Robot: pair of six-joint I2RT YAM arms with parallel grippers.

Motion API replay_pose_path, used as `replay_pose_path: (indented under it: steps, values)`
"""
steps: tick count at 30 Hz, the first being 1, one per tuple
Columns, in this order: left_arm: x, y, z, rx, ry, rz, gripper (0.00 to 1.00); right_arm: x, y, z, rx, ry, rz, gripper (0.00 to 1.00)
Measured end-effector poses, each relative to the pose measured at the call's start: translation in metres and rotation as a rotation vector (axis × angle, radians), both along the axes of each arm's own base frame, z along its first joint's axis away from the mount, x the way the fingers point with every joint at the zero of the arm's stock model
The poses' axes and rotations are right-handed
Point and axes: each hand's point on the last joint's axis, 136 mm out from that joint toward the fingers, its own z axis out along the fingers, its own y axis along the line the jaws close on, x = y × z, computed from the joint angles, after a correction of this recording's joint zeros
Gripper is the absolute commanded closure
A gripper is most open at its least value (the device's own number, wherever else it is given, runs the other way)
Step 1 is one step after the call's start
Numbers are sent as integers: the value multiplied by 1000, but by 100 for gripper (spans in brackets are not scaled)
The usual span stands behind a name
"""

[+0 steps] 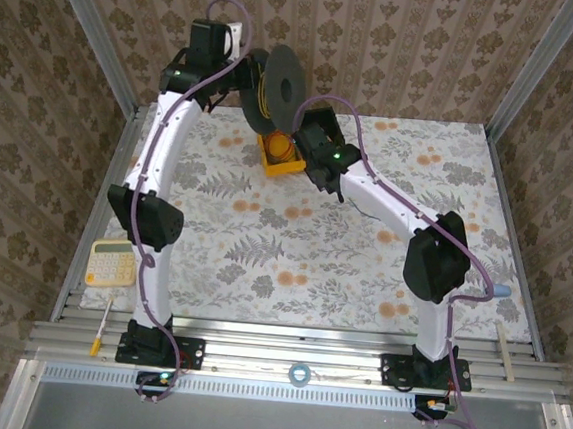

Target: Wrap the cables

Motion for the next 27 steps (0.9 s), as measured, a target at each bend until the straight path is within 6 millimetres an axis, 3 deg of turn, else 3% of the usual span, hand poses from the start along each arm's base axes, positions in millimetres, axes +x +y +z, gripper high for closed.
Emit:
replay_pose_path:
  steps: [7,14,19,27]
  values:
    - [0,7,-35,120,67,-3,100,7,12,30,-3,-51,59,100]
    - [-9,-6,-31,204,42,-46,100,15,31,73,47,-121,131,100]
    - [-18,-20,-30,252,25,-88,100,22,55,103,96,-165,199,100]
    - [-23,-17,-39,355,26,-101,100,30,86,107,115,-148,277,100]
